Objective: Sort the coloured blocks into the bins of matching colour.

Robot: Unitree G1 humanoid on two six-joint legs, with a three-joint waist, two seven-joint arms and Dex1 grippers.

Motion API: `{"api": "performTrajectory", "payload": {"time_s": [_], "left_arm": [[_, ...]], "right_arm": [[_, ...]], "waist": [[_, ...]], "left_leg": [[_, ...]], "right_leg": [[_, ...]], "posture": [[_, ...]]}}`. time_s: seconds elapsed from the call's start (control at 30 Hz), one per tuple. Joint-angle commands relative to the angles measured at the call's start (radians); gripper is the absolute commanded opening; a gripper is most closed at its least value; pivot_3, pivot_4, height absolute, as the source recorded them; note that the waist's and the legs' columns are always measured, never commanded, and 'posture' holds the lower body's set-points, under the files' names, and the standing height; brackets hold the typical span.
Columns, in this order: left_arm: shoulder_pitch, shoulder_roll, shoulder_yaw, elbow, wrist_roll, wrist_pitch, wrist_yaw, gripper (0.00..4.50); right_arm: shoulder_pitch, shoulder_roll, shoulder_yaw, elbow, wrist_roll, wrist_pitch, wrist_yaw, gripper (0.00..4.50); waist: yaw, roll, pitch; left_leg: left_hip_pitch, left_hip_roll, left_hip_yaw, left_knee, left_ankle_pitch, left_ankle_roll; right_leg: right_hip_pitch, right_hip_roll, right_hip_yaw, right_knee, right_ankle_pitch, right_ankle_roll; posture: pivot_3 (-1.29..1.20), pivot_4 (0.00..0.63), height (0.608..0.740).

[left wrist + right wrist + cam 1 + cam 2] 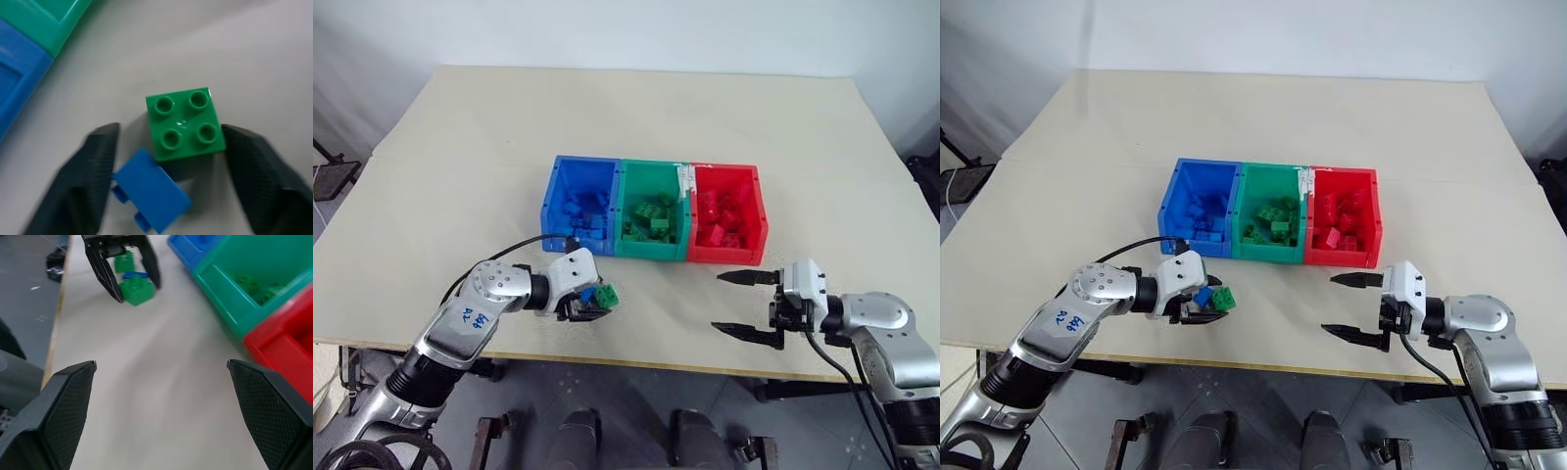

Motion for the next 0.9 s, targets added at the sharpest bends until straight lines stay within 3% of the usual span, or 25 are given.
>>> {"api": "performTrajectory", "payload": {"time_s": [0.03,0.1,0.33,0.5,0.73,0.9], "left_arm": [[-0.018,-0.011,-0.005,0.006,0.008,-0.010,-0.015,1.95],[-0.026,-0.014,-0.009,0.013,0.015,-0.010,-0.019,1.42],[-0.068,-0.061,0.068,0.042,-0.030,-0.056,-0.013,1.43],[-0.130,-0.147,0.165,0.086,-0.093,-0.214,-0.009,1.43],[-0.296,-0.294,0.195,0.341,-0.035,-0.410,0.101,1.43],[-0.370,-0.349,0.184,0.492,-0.010,-0.447,0.121,1.43]], "right_arm": [[0.014,0.000,-0.025,-0.044,0.015,-0.019,-0.015,4.50],[0.020,0.002,-0.025,-0.048,0.017,-0.021,-0.025,4.50],[0.044,0.008,-0.033,-0.048,0.015,-0.038,-0.056,4.50],[0.082,0.045,-0.088,-0.081,0.054,-0.021,-0.142,4.50],[0.111,0.167,-0.228,-0.198,0.125,0.016,-0.402,4.50],[0.111,0.156,-0.231,-0.253,0.127,0.045,-0.447,4.50]], "waist": [[-0.001,0.000,0.000],[-0.001,0.000,0.000],[0.000,0.000,0.000],[0.004,0.000,0.000],[0.012,-0.001,0.000],[0.015,-0.001,0.000]], "left_leg": [[0.000,0.000,0.000,0.000,0.000,0.000],[0.000,0.000,0.000,0.000,0.000,0.000],[0.000,0.000,0.000,0.000,0.000,0.000],[0.000,0.000,0.000,0.001,0.000,0.000],[0.000,0.000,0.000,0.004,0.000,0.000],[0.000,-0.001,0.000,0.003,0.000,0.000]], "right_leg": [[0.000,0.000,0.000,0.000,0.000,0.000],[0.000,0.000,0.000,0.000,0.000,0.000],[0.000,0.000,0.000,0.000,0.000,0.000],[0.000,0.000,0.000,0.000,0.000,0.000],[0.000,0.000,0.000,0.000,0.000,0.000],[0.000,0.000,0.000,0.001,0.000,0.001]], "posture": [[0.00,0.150,0.740],[0.00,0.150,0.740],[0.00,0.150,0.740],[0.00,0.150,0.740],[0.00,0.150,0.740],[0.00,0.150,0.740]]}}
